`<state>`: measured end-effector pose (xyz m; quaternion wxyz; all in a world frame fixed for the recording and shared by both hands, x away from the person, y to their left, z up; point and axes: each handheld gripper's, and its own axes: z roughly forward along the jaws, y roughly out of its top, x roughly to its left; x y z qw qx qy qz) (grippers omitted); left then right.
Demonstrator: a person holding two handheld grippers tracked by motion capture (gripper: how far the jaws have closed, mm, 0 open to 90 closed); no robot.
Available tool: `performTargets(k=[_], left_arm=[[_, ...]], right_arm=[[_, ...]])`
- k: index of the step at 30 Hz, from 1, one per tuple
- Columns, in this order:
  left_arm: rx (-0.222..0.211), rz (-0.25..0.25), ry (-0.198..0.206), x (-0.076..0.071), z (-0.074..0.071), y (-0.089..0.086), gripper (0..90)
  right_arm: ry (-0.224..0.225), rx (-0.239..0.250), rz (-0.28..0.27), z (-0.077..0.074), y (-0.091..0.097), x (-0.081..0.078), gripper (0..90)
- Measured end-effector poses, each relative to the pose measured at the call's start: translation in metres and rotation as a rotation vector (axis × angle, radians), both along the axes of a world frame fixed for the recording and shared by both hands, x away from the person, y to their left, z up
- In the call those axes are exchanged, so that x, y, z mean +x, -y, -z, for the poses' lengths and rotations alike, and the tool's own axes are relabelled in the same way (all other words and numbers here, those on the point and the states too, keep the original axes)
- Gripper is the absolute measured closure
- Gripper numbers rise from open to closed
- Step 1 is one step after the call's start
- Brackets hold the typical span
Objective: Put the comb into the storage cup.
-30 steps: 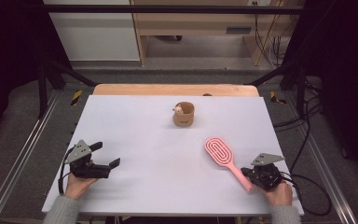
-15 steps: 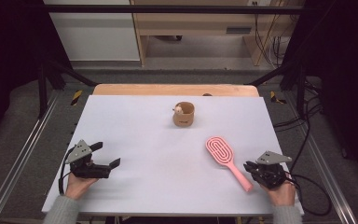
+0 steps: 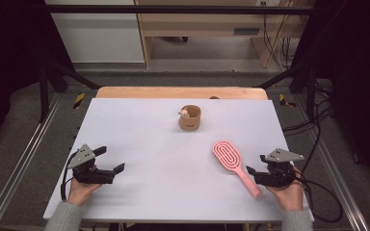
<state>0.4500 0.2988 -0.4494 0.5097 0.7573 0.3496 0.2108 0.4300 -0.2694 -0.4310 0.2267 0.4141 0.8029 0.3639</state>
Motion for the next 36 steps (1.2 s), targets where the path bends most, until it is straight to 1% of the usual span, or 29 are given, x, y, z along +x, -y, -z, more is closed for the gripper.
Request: performTargets(k=[1,2,3,4,5,6,7,8,9,10,11,12,13,14,17,19,23,25,26,28,29,30,31,36], left_arm=[[-0.001,0.0,0.0,0.0,0.0,0.0,0.0],[0.0,0.0,0.0,0.0,0.0,0.0,0.0],[0.0,0.0,0.0,0.0,0.0,0.0,0.0],[0.001,0.0,-0.001,0.0,0.0,0.0,0.0],[0.001,0.0,-0.001,0.0,0.0,0.0,0.0],[0.0,0.0,-0.001,0.0,0.0,0.0,0.0],[0.0,0.0,-0.001,0.0,0.0,0.0,0.0],[-0.001,0.001,-0.001,0.0,0.0,0.0,0.0],[-0.001,0.0,-0.001,0.0,0.0,0.0,0.0],[-0.003,0.001,0.0,0.0,0.0,0.0,0.0],[-0.003,0.001,0.0,0.0,0.0,0.0,0.0],[-0.003,0.0,0.0,0.0,0.0,0.0,0.0],[-0.003,0.0,0.0,0.0,0.0,0.0,0.0],[-0.001,0.001,-0.001,0.0,0.0,0.0,0.0],[-0.004,0.0,0.0,0.0,0.0,0.0,0.0],[-0.003,0.0,-0.001,0.0,0.0,0.0,0.0],[-0.001,0.001,0.0,0.0,0.0,0.0,0.0],[-0.002,0.001,0.0,0.0,0.0,0.0,0.0],[-0.001,0.002,-0.001,0.0,0.0,0.0,0.0],[0.0,0.0,-0.001,0.0,0.0,0.0,0.0],[0.0,0.001,-0.001,0.0,0.0,0.0,0.0],[0.0,0.001,-0.001,0.0,0.0,0.0,0.0],[0.001,0.002,0.0,0.0,0.0,0.0,0.0],[0.001,0.001,-0.002,0.0,0.001,0.0,0.0]], right_arm=[[-0.005,0.0,0.002,-0.001,-0.001,0.0,28.1],[0.0,-0.011,0.001,-0.003,-0.004,0.002,23.6],[0.0,-0.011,0.001,-0.003,-0.004,0.002,23.6],[0.0,-0.017,-0.001,-0.004,-0.006,0.003,19.2],[0.0,-0.017,-0.001,-0.004,-0.006,0.003,19.2],[0.004,-0.02,0.006,-0.005,-0.008,0.005,13.5],[0.001,-0.022,0.009,-0.005,-0.009,0.005,10.9],[0.001,-0.022,0.009,-0.005,-0.009,0.005,10.9],[-0.001,-0.03,0.011,-0.005,-0.01,0.006,7.7],[-0.012,-0.044,0.011,-0.005,-0.013,0.008,4.2],[-0.012,-0.044,0.011,-0.005,-0.013,0.008,4.2],[-0.03,-0.038,0.008,-0.005,-0.016,0.01,2.2],[-0.03,-0.038,0.008,-0.005,-0.016,0.01,2.2],[-0.045,-0.035,0.002,-0.005,-0.018,0.011,0.4],[-0.05,-0.043,-0.003,-0.006,-0.02,0.012,0.3],[-0.051,-0.054,-0.02,-0.007,-0.023,0.013,0.3],[-0.053,-0.048,-0.027,-0.006,-0.028,0.014,0.4],[-0.061,-0.047,-0.025,-0.005,-0.029,0.015,0.4],[-0.072,-0.039,-0.026,-0.004,-0.031,0.016,0.6],[-0.075,-0.036,-0.026,-0.003,-0.032,0.017,0.4],[-0.088,-0.04,-0.025,-0.001,-0.033,0.017,0.5],[-0.088,-0.04,-0.025,-0.001,-0.033,0.017,0.5],[-0.103,-0.045,-0.023,0.001,-0.036,0.019,0.4],[-0.116,-0.051,-0.018,0.004,-0.038,0.021,0.5]])
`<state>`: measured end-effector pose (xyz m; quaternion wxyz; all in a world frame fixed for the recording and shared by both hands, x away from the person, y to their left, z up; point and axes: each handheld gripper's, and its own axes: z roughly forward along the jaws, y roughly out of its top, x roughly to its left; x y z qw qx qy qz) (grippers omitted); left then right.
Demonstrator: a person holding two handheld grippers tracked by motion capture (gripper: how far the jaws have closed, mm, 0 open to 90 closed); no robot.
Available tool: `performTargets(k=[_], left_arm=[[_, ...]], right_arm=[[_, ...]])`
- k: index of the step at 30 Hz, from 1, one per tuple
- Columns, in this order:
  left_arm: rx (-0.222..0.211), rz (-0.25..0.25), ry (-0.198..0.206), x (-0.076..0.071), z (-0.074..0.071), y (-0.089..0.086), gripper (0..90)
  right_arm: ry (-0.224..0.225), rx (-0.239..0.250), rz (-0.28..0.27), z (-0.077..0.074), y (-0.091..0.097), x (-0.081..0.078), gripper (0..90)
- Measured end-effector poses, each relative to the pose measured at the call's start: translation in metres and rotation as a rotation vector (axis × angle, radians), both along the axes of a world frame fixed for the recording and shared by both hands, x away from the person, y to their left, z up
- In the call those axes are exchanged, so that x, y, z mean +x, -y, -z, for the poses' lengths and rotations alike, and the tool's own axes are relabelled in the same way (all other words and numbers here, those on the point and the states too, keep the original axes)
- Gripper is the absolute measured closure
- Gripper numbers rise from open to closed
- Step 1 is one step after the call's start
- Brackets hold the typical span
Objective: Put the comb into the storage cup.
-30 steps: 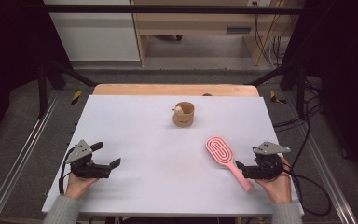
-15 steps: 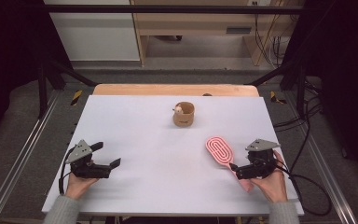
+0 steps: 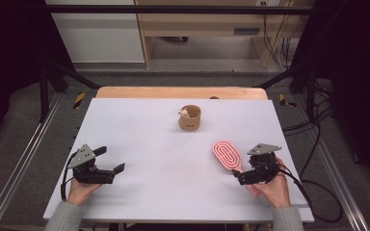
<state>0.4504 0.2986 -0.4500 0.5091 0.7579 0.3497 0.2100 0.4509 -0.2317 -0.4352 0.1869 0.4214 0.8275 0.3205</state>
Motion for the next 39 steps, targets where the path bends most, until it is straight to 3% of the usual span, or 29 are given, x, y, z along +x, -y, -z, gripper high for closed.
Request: performTargets(k=[23,39], left_arm=[[0.003,0.001,-0.002,0.0,0.0,0.0,0.0],[0.005,0.002,-0.003,0.0,0.0,0.001,0.0]], right_arm=[[-0.088,-0.04,0.008,0.017,-0.007,0.008,2.7],[-0.139,-0.064,-0.004,0.021,-0.009,0.009,27.9]])
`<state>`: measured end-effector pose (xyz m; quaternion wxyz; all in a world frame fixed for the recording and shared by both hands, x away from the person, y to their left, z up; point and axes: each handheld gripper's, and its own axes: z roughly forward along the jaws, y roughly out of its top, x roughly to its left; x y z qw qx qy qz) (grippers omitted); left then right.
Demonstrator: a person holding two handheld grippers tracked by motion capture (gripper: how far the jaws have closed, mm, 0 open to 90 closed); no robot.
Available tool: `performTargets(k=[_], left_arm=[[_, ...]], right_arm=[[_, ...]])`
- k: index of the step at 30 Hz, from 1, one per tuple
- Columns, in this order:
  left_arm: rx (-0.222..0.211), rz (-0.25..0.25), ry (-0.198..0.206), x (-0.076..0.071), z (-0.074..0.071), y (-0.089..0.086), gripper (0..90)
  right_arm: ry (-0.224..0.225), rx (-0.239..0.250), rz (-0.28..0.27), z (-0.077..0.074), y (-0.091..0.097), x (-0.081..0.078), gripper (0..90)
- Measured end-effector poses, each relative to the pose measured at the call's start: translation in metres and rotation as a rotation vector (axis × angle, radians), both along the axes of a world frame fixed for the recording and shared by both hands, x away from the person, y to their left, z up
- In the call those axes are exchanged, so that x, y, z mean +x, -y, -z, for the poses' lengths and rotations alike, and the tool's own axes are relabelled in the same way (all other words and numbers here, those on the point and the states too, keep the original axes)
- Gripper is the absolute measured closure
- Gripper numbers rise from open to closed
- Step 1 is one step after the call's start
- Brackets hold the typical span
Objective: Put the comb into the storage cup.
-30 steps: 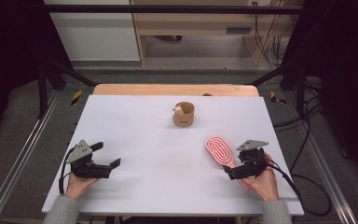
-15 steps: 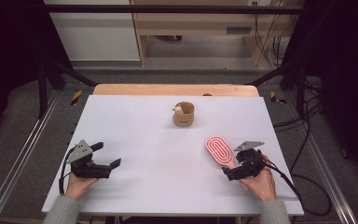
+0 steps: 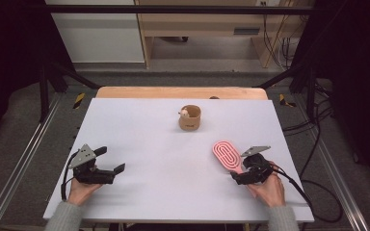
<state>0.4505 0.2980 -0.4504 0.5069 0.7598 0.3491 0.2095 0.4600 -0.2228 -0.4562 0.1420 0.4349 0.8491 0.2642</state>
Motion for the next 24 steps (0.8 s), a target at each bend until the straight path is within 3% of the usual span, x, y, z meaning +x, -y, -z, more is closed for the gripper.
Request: performTargets(k=[10,16,24], left_arm=[[-0.001,0.0,0.001,-0.0001,-0.0002,-0.0001,0.0],[0.001,0.001,-0.001,0.0,0.0001,0.0002,0.0],[0.001,0.002,-0.001,0.0,0.0001,0.0003,0.0]], right_arm=[[-0.033,-0.03,-0.014,0.001,-0.0008,0.0003,47.3],[-0.049,-0.027,-0.01,0.0011,-0.0001,0.0015,54.9],[-0.068,-0.029,-0.002,0.0017,-0.001,0.0022,58.6]])
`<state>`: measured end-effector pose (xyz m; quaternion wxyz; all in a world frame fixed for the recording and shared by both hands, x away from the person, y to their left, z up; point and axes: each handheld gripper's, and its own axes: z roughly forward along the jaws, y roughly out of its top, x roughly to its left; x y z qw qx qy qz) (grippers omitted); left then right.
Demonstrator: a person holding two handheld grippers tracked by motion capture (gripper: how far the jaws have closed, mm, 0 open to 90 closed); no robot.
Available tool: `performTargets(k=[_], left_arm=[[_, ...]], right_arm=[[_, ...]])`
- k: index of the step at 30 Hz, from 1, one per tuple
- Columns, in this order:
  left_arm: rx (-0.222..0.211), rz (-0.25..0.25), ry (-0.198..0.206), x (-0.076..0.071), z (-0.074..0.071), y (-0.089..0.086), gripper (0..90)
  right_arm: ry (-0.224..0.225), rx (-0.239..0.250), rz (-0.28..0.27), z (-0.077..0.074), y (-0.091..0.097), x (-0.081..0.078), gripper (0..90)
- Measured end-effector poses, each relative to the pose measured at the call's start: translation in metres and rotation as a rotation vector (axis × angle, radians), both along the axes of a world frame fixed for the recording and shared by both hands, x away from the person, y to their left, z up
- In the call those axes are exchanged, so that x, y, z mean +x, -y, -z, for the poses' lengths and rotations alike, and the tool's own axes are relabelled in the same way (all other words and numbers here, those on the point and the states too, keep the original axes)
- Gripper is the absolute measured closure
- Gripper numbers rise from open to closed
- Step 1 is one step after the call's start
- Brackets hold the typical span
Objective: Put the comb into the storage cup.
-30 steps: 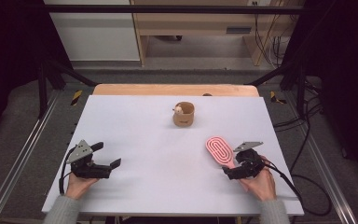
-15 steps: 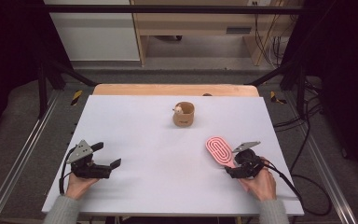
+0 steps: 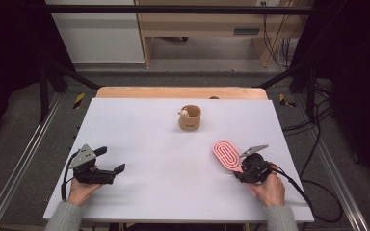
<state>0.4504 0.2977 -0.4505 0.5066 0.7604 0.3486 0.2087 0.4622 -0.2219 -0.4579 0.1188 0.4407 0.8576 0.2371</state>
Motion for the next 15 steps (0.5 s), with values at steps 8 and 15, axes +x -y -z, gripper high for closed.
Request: performTargets(k=[8,15], left_arm=[[0.0,0.0,0.0,0.0001,0.0001,-0.0001,0.0],[0.001,-0.001,0.0,0.0002,0.0001,-0.0001,0.0]], right_arm=[[-0.017,-0.001,-0.003,0.0006,-0.0011,0.0009,66.5],[-0.025,-0.001,0.01,0.0004,-0.0018,0.0005,68.2]])
